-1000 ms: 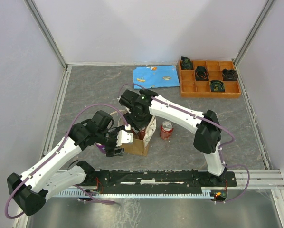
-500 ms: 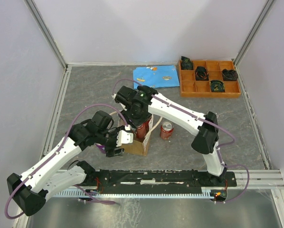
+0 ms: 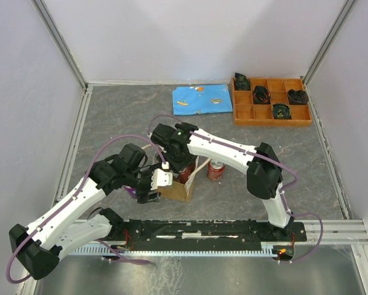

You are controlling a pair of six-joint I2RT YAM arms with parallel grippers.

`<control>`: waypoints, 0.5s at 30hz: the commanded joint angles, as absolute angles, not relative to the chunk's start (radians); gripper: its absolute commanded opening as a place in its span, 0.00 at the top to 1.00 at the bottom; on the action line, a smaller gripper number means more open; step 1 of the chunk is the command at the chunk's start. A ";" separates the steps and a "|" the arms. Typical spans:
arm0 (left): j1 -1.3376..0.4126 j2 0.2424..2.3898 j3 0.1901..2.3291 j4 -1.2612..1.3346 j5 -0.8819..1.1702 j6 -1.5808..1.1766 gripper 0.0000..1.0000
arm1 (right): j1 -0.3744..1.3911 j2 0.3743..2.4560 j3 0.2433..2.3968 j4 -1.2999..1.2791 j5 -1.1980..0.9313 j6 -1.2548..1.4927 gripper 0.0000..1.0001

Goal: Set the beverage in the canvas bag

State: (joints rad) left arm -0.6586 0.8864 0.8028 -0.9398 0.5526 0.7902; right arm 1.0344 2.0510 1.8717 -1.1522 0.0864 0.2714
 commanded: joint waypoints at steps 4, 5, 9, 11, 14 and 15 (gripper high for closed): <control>-0.663 0.890 0.795 -0.955 0.580 0.779 0.24 | 1.038 1.990 1.790 -0.985 0.197 0.270 1.00; -0.663 0.890 0.796 -0.956 0.579 0.778 0.24 | 1.038 1.986 1.780 -0.970 0.206 0.273 1.00; -0.663 0.891 0.796 -0.957 0.578 0.778 0.24 | 1.037 1.978 1.740 -0.917 0.230 0.279 1.00; -0.663 0.889 0.795 -0.958 0.577 0.779 0.24 | 1.037 1.985 1.734 -0.918 0.239 0.281 1.00; -0.663 0.885 0.795 -0.963 0.575 0.779 0.24 | 1.033 1.986 1.723 -0.928 0.246 0.288 1.00; -0.663 0.883 0.794 -0.963 0.575 0.777 0.24 | 1.030 1.983 1.717 -0.929 0.247 0.290 1.00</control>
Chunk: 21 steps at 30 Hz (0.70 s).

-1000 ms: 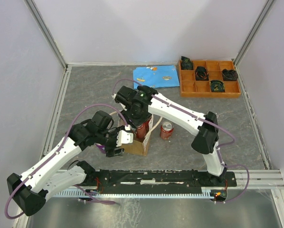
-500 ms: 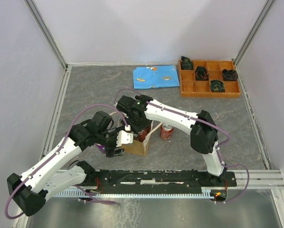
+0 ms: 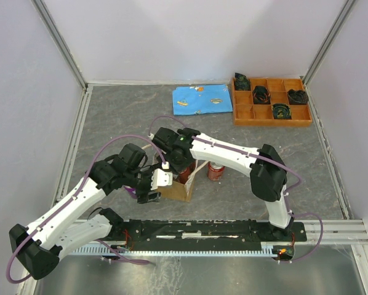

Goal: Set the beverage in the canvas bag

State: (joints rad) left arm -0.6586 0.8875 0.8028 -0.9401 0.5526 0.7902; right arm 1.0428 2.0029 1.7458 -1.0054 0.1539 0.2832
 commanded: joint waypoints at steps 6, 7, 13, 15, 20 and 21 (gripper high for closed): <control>-0.663 0.877 0.788 -0.962 0.577 0.773 0.24 | 1.030 1.951 1.701 -0.957 0.247 0.301 0.61; -0.662 0.878 0.788 -0.963 0.577 0.773 0.24 | 1.030 1.947 1.698 -0.964 0.247 0.301 0.55; -0.663 0.881 0.790 -0.963 0.579 0.777 0.24 | 1.031 1.922 1.708 -1.031 0.259 0.301 0.34; -0.663 0.882 0.790 -0.963 0.581 0.778 0.24 | 1.030 1.909 1.709 -1.043 0.265 0.303 0.27; -0.663 0.886 0.790 -0.963 0.583 0.783 0.24 | 1.030 1.877 1.721 -1.055 0.278 0.304 0.14; -0.663 0.887 0.790 -0.963 0.584 0.783 0.24 | 1.031 1.874 1.735 -1.061 0.281 0.304 0.13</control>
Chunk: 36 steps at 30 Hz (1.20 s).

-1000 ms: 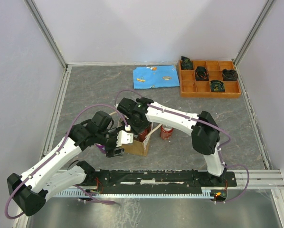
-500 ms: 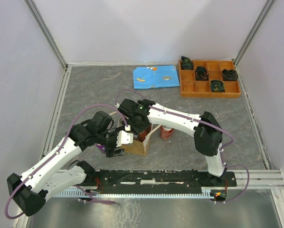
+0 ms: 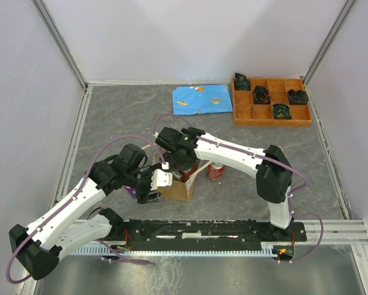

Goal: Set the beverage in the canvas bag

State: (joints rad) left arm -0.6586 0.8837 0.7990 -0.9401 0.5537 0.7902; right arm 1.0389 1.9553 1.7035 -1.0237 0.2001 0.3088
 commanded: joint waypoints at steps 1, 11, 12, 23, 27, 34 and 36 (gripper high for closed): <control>-0.663 0.887 0.791 -0.963 0.584 0.783 0.24 | 1.029 1.872 1.744 -1.066 0.284 0.304 0.12; -0.663 0.884 0.795 -0.963 0.586 0.779 0.24 | 1.031 1.872 1.982 -1.104 0.350 0.289 0.07; -0.663 0.884 0.795 -0.963 0.586 0.779 0.24 | 1.030 1.877 2.024 -1.110 0.374 0.281 0.07; -0.663 0.871 0.808 -0.984 0.573 0.785 0.24 | 0.668 1.801 2.125 -1.236 0.407 0.333 0.04; -0.663 0.864 0.803 -0.990 0.570 0.785 0.24 | 0.630 1.746 1.974 -1.269 0.318 0.358 0.04; -0.663 0.874 0.804 -0.991 0.574 0.782 0.24 | 0.629 1.640 1.675 -1.166 0.102 0.470 0.04; -0.663 0.876 0.804 -0.990 0.573 0.782 0.24 | 0.631 1.626 1.633 -1.149 0.063 0.489 0.05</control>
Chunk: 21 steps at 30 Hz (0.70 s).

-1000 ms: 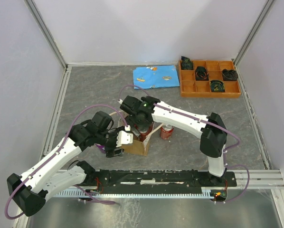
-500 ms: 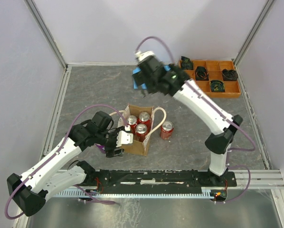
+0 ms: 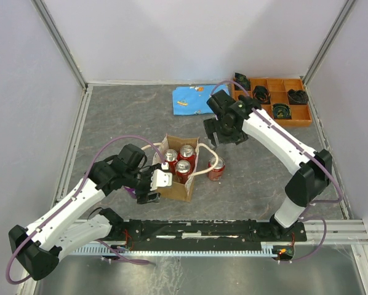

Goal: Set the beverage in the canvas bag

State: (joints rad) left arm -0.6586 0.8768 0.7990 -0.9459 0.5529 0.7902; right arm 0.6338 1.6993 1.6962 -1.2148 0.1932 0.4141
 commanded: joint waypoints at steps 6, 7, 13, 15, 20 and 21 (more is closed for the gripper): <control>-0.663 0.883 0.806 -0.996 0.575 0.794 0.24 | 0.632 1.621 1.553 -1.098 -0.045 0.502 0.05; -0.663 0.885 0.807 -0.997 0.575 0.796 0.24 | 0.635 1.627 1.545 -1.091 -0.056 0.503 0.05; -0.663 0.894 0.809 -0.996 0.572 0.799 0.24 | 0.674 1.683 1.524 -1.081 -0.075 0.505 0.06; -0.663 0.892 0.809 -0.996 0.572 0.796 0.24 | 0.687 1.704 1.515 -1.088 -0.063 0.501 0.06; -0.663 0.886 0.805 -0.996 0.571 0.790 0.24 | 0.701 1.738 1.454 -1.066 -0.043 0.493 0.06; -0.663 0.886 0.805 -0.997 0.570 0.790 0.24 | 0.701 1.746 1.448 -1.065 -0.038 0.491 0.06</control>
